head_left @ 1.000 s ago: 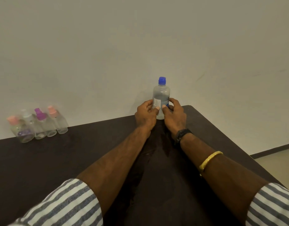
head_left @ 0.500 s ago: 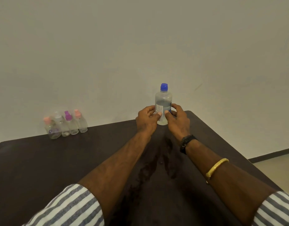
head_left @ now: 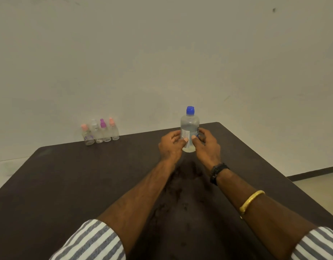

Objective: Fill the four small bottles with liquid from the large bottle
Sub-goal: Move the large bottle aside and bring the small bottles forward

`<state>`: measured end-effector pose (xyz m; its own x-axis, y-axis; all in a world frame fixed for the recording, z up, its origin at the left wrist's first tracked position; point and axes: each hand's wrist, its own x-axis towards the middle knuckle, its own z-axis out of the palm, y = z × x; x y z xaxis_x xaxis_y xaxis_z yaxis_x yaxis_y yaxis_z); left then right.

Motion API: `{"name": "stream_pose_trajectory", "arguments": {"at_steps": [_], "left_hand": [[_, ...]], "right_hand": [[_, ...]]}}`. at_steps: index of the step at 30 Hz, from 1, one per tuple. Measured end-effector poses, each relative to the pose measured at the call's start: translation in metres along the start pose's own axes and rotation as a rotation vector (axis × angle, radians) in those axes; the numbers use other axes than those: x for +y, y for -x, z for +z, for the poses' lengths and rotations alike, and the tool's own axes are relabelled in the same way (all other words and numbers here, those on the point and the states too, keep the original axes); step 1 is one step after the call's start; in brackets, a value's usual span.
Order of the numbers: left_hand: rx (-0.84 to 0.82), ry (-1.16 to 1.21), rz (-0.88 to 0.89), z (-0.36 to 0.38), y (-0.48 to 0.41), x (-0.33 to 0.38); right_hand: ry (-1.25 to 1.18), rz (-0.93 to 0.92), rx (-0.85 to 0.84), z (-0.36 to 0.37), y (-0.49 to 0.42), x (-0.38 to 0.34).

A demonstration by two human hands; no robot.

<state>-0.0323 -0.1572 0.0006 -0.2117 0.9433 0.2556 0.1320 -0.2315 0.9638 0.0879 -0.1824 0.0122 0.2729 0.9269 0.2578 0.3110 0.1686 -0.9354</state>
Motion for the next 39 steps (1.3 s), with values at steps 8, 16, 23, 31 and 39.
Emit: {"name": "stream_pose_trajectory", "arguments": {"at_steps": [8, 16, 23, 31, 39], "left_hand": [[0.009, -0.019, -0.034, -0.012, 0.029, -0.014], [0.003, -0.021, -0.070, -0.009, 0.042, -0.020], [0.005, -0.004, -0.089, -0.009, 0.049, -0.025], [-0.008, -0.007, -0.102, -0.009, 0.054, -0.018], [0.042, -0.123, -0.032, -0.019, 0.052, 0.005]], "right_hand": [[0.012, 0.013, -0.035, -0.002, 0.034, 0.006], [0.049, 0.033, -0.040, -0.008, 0.041, 0.016], [0.065, 0.036, -0.064, -0.009, 0.046, 0.021], [0.115, 0.044, -0.069, -0.009, 0.047, 0.019], [0.126, -0.060, -0.001, -0.005, 0.048, -0.006]]}}
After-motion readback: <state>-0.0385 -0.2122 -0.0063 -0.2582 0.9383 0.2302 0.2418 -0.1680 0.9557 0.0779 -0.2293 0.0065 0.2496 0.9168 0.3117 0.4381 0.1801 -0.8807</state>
